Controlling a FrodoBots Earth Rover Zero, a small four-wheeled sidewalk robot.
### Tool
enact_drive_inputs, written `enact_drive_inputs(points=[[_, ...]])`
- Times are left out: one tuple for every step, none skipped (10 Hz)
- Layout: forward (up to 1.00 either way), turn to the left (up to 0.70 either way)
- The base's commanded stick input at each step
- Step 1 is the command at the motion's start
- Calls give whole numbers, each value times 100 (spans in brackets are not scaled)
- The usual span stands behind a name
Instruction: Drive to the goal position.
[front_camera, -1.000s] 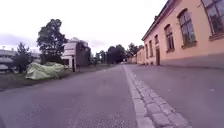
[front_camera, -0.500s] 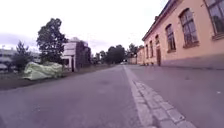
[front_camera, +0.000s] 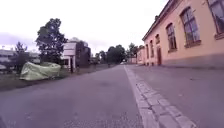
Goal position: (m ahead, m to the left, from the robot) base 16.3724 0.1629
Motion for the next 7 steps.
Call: enact_drive_inputs(points=[[45,0],[45,0],[45,0],[45,0],[45,0],[45,0],[45,0]])
